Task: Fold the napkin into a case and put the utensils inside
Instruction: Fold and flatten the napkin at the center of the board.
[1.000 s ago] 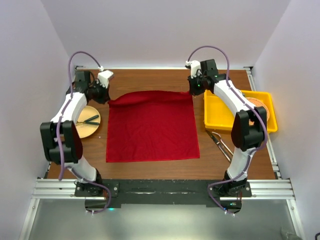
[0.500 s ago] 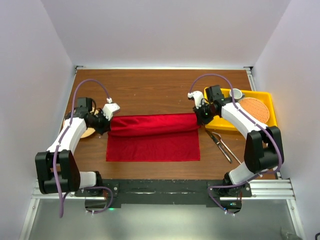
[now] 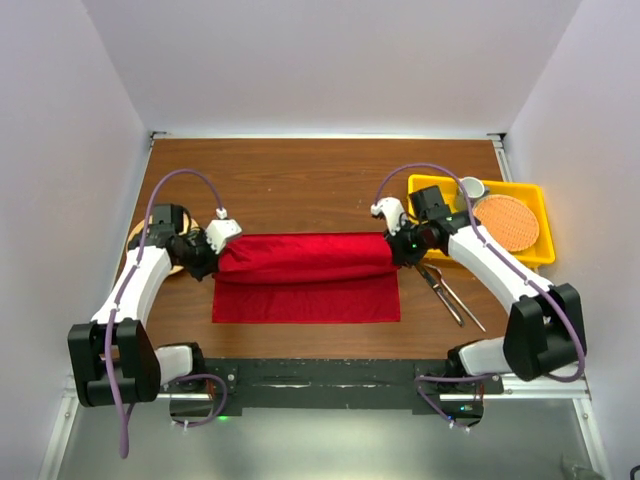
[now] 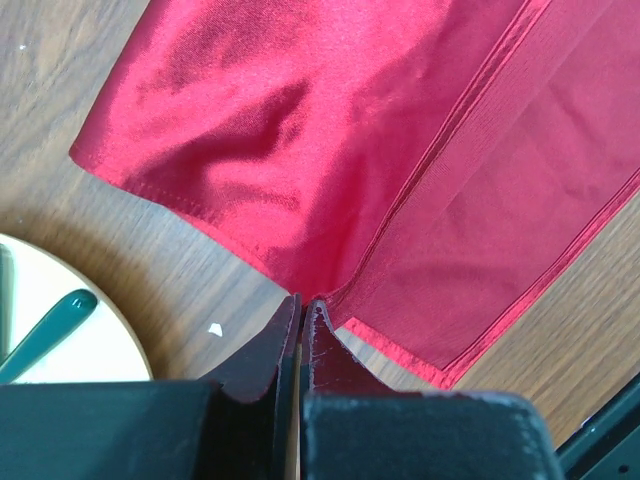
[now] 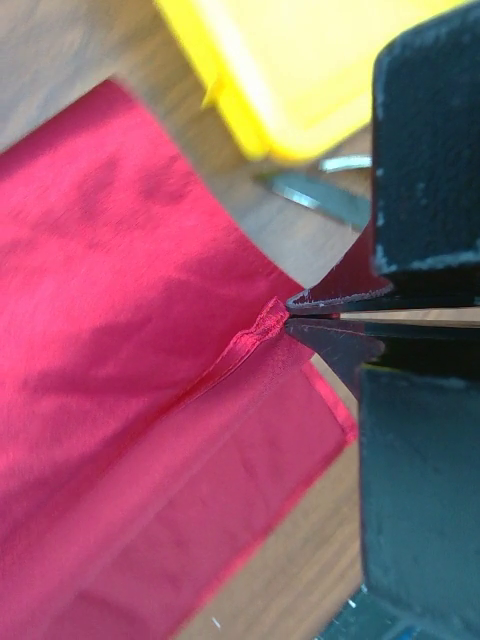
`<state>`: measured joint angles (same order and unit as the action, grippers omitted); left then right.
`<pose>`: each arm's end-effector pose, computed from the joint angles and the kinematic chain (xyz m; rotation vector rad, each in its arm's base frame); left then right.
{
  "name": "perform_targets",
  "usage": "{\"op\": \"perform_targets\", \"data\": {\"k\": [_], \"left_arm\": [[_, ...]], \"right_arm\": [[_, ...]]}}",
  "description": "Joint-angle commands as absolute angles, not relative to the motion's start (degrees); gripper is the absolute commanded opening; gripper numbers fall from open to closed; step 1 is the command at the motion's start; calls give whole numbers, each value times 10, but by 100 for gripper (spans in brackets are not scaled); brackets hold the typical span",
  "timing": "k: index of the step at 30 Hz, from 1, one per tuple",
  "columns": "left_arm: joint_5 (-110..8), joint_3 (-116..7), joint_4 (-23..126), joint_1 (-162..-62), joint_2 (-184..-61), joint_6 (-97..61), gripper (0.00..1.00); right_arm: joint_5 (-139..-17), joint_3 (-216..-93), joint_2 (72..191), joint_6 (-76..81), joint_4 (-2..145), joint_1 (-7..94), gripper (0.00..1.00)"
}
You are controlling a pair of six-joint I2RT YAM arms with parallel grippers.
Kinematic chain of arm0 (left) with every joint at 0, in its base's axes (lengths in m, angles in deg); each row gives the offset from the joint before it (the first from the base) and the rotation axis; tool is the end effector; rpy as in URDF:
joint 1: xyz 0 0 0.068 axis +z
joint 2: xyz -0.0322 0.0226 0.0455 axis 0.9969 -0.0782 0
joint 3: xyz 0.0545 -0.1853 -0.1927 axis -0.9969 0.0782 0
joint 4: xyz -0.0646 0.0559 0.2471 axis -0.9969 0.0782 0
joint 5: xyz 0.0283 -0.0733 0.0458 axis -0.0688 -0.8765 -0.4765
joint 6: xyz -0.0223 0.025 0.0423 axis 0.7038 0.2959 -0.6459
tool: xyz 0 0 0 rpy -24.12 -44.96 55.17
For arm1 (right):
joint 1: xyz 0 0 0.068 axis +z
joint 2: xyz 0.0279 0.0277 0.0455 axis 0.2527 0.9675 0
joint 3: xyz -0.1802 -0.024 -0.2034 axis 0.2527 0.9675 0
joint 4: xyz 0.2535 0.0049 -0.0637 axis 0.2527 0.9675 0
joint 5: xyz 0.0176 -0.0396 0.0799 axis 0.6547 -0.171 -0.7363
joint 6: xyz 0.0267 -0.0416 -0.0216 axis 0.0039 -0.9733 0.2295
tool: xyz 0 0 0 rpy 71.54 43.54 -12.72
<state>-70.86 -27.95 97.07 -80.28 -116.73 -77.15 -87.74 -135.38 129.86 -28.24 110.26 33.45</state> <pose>0.2183 0.0030 0.2186 1.0510 2.3317 -0.3434 0.2532 0.0977 0.2377 -1.0523 2.4007 0.3742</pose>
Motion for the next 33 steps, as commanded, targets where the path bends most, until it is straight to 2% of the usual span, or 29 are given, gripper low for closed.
{"op": "perform_targets", "data": {"k": [1,10,17,33], "left_arm": [[-704,-267,979,-801,-1150,-807,0],[-701,-250,1004,-801,-1143,-845,0],[-706,-248,1023,-801,-1135,-863,0],[-703,-209,1031,-835,-1123,-869,0]], "right_arm": [[-874,-1335,1276,-295,1110,385,0],[-849,-1341,1333,-329,1111,408,0],[-815,-1341,1328,-370,1131,410,0],[-821,-1319,1342,-416,1139,414,0]]}}
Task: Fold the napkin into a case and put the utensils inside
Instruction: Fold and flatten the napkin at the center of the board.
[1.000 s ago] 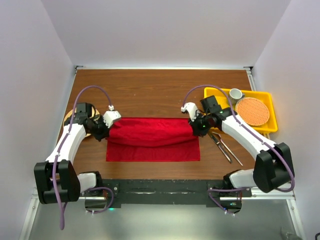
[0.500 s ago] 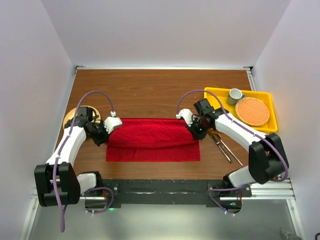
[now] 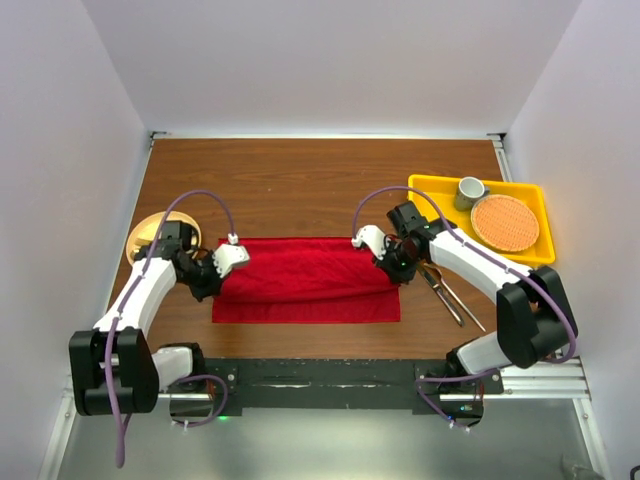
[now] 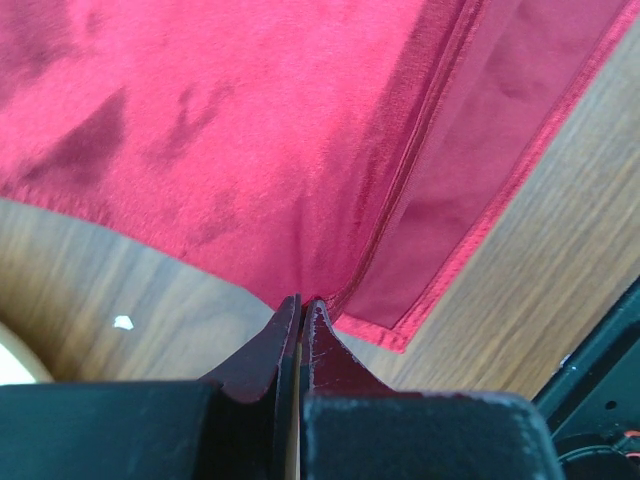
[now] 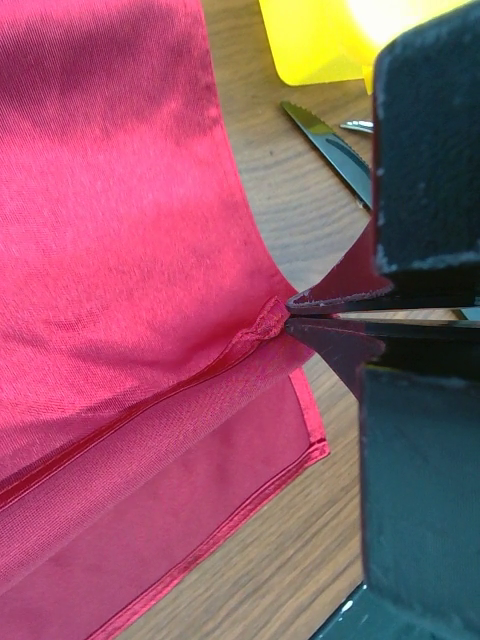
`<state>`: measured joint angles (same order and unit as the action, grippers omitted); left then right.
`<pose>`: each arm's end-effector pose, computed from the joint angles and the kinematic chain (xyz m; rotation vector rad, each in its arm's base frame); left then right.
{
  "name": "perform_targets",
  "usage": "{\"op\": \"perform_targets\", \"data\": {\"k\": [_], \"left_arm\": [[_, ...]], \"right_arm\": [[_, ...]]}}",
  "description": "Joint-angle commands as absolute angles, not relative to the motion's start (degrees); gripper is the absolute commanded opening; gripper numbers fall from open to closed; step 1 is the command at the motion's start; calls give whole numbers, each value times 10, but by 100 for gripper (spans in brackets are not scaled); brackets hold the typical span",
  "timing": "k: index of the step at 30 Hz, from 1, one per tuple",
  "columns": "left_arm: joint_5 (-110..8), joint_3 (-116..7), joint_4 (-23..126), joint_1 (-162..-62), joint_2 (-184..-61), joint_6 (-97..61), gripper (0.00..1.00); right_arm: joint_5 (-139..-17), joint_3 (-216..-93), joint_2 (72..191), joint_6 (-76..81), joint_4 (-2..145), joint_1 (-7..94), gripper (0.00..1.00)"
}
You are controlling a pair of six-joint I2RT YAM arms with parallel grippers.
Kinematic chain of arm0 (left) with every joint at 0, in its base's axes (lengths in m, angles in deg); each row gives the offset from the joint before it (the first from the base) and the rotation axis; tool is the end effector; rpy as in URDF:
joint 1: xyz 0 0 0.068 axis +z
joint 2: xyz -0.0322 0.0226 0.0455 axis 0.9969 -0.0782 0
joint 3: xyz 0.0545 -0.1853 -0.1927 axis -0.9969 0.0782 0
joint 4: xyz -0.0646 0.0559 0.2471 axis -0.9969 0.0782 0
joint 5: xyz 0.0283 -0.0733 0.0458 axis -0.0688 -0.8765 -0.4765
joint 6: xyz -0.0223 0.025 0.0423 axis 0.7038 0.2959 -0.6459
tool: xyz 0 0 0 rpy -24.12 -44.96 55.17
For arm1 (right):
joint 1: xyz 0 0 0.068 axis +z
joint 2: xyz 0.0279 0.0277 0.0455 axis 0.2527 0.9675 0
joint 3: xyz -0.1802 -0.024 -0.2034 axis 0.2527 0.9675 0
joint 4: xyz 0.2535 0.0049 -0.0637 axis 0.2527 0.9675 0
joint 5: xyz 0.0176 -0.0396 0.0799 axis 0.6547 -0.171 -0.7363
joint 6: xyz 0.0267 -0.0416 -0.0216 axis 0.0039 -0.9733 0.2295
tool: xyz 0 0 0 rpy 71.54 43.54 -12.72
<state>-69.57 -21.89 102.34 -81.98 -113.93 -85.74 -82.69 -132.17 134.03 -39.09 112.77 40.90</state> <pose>0.1885 -0.0046 0.1945 1.2643 2.3551 -0.3866 0.2352 0.1248 0.2008 -1.4685 2.3854 0.2727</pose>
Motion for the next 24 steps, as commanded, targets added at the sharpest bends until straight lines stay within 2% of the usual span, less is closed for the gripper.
{"op": "perform_targets", "data": {"k": [1,4,9,10,12,14,24], "left_arm": [[-701,-206,1031,-837,-1122,-869,0],[-697,-201,1042,-848,-1119,-881,0],[-707,-233,1082,-841,-1130,-905,24],[-710,-241,1086,-838,-1132,-908,27],[-728,-264,1103,-833,-1142,-923,40],[-743,-277,1111,-833,-1147,-927,43],[-712,-259,1094,-834,-1179,-936,44]], "right_arm": [[-827,-1318,1342,-417,1144,414,0],[-834,-1320,1350,-429,1167,417,2],[-884,-1365,1345,-457,1252,417,43],[-890,-1371,1332,-458,1270,418,55],[-902,-1388,1322,-457,1282,417,61],[-902,-1397,1328,-455,1288,417,61],[-843,-1416,1410,-404,1279,417,54]]}}
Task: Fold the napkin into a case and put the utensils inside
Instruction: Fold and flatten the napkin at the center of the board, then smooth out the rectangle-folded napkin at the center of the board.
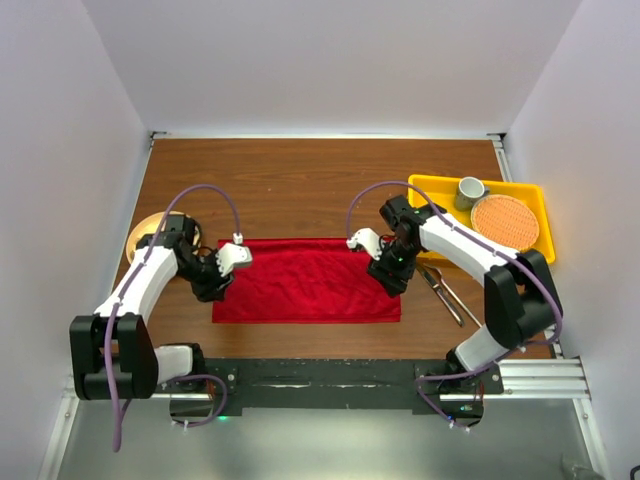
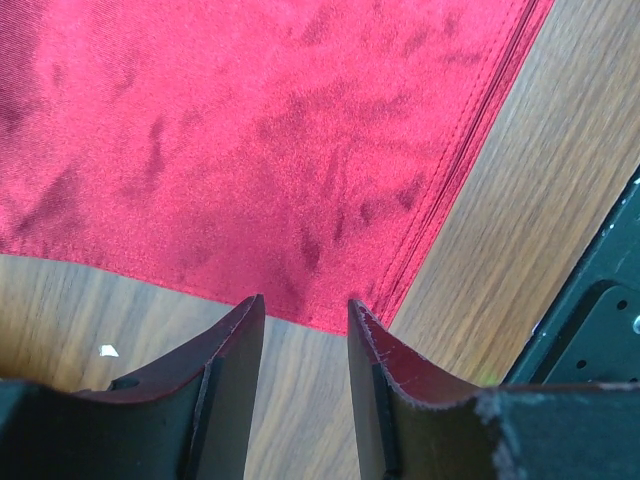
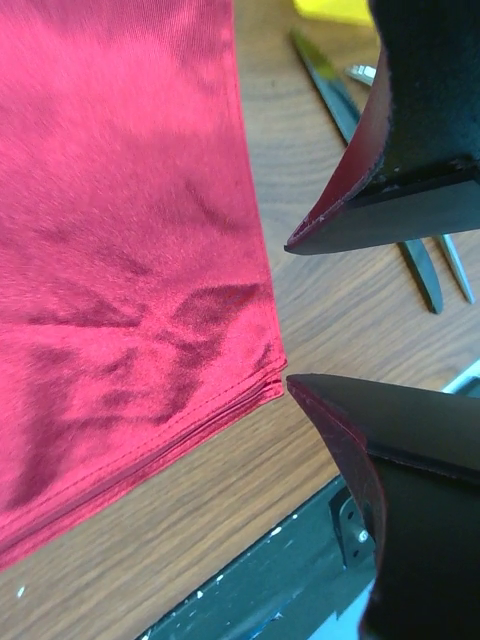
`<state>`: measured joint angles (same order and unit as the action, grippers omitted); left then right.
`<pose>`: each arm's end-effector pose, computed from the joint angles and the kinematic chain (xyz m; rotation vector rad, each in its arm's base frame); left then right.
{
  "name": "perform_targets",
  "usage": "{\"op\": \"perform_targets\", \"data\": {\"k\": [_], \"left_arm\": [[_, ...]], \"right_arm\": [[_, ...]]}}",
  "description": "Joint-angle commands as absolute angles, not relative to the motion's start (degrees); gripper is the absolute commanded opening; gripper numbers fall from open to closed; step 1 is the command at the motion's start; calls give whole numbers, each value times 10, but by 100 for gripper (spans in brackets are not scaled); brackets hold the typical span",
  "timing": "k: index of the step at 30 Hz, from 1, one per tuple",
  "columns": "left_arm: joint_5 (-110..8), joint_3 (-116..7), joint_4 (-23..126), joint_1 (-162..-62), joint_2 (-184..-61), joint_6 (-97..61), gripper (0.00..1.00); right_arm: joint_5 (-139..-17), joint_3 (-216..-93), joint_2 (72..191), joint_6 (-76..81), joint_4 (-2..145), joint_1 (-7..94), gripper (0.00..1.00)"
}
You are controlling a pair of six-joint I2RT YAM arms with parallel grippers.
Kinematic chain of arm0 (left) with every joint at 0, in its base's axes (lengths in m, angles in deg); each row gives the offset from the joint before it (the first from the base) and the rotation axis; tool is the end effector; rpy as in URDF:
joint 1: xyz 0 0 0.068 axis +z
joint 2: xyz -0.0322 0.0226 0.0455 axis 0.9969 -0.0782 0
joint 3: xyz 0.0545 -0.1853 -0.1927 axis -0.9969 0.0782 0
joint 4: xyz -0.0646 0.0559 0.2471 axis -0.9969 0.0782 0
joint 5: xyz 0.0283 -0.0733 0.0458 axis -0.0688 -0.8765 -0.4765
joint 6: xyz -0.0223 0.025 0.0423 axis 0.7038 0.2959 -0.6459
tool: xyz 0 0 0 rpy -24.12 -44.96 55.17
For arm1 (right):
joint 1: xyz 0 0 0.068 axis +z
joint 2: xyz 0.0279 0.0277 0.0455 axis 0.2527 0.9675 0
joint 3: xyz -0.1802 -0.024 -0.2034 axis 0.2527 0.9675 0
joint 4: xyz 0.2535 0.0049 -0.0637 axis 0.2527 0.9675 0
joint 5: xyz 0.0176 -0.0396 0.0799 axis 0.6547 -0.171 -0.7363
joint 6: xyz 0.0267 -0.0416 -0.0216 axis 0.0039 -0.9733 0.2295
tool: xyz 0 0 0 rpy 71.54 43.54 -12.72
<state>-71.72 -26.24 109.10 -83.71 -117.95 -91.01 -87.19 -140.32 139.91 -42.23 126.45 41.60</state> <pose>0.1942 -0.0113 0.2009 1.4023 2.3309 -0.5016 0.2400 0.1339 0.2082 -1.6191 2.4899 0.4257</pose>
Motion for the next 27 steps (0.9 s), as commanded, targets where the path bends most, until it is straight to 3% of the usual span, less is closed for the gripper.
{"op": "perform_targets", "data": {"k": [1,14,23,27], "left_arm": [[-706,-254,1101,-835,-1179,-942,44],[-658,-172,1105,-872,-1118,-1037,47],[-626,-143,1079,-911,-1099,-1046,41],[-621,-141,1069,-915,-1100,-1051,33]], "right_arm": [[-838,-1411,1410,-404,1278,417,54],[-818,-1383,1422,-393,1279,420,52],[-812,-1393,1415,-372,1290,420,52],[-812,-1393,1411,-372,1292,420,52]]}}
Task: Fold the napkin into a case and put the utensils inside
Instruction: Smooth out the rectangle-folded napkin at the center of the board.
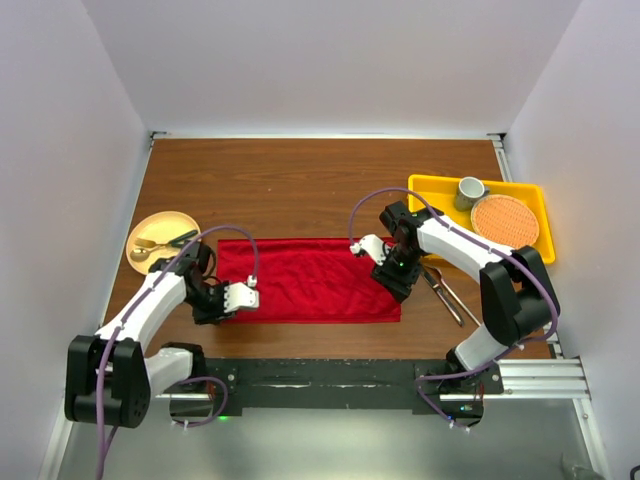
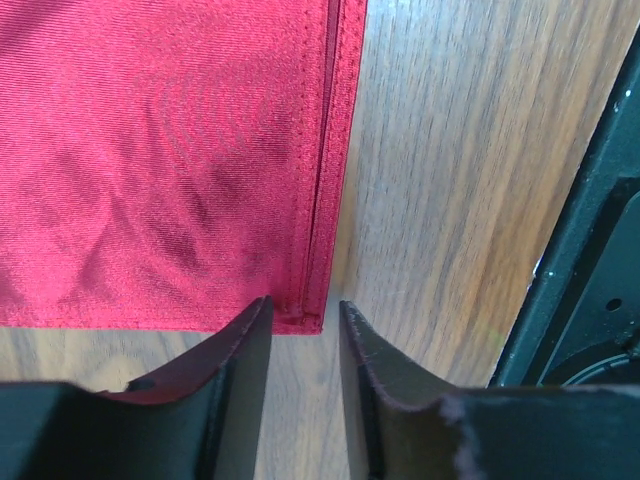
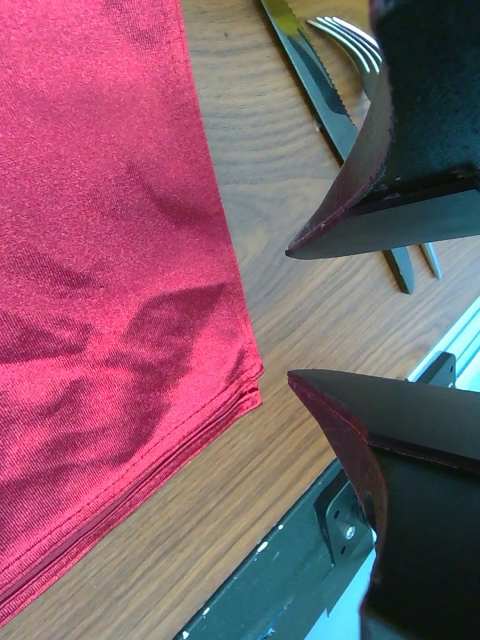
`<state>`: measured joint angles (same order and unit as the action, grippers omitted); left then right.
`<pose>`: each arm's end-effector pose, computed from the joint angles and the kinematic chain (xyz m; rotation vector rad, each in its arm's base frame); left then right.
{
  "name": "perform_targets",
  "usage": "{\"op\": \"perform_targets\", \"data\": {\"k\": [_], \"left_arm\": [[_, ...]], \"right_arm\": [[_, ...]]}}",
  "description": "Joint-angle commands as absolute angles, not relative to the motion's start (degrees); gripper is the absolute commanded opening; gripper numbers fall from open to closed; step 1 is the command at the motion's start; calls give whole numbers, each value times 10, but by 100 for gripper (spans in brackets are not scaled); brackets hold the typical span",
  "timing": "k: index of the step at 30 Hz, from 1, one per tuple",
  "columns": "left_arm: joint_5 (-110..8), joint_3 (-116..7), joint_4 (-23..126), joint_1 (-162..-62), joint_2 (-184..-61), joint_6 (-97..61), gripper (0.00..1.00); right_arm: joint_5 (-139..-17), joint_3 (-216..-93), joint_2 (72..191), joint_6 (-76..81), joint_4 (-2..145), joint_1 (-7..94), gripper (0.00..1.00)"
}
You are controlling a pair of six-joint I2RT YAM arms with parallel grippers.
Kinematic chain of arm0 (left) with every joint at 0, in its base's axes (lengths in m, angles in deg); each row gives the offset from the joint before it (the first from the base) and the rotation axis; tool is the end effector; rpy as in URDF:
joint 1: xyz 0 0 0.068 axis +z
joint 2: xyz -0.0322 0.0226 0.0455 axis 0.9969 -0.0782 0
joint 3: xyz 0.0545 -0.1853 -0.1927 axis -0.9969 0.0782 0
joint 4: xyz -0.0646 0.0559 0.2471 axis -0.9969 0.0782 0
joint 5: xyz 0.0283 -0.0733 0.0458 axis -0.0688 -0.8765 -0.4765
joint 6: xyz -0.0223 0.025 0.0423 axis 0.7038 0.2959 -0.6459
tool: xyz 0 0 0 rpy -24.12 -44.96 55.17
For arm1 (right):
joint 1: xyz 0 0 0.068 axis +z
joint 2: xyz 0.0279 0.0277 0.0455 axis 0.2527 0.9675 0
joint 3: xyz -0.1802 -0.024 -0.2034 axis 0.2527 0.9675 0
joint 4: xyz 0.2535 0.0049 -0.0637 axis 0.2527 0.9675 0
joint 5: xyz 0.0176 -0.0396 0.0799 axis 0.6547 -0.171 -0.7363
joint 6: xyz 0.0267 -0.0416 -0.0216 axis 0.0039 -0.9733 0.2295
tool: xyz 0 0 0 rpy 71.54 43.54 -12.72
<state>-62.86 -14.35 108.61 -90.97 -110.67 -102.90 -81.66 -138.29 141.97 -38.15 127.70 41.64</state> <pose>0.1481 -0.0266 0.1655 1.8424 2.2012 -0.3722 0.2364 0.1285 0.1893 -1.5738 2.6628 0.3086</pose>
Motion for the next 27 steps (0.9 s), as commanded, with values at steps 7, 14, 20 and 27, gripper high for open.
{"op": "perform_targets", "data": {"k": [7,14,20,27], "left_arm": [[-614,-145,1082,-915,-1090,-1073,7],[-608,-143,1109,-915,-1074,-1106,0],[-609,-145,1111,-914,-1076,-1115,0],[-657,-163,1090,-902,-1085,-1080,35]], "right_arm": [[-811,-1400,1403,-386,1304,419,52],[-824,-1407,1392,-408,1330,419,55],[-838,-1389,1359,-458,1334,420,56],[-841,-1331,1330,-517,1309,445,56]]}}
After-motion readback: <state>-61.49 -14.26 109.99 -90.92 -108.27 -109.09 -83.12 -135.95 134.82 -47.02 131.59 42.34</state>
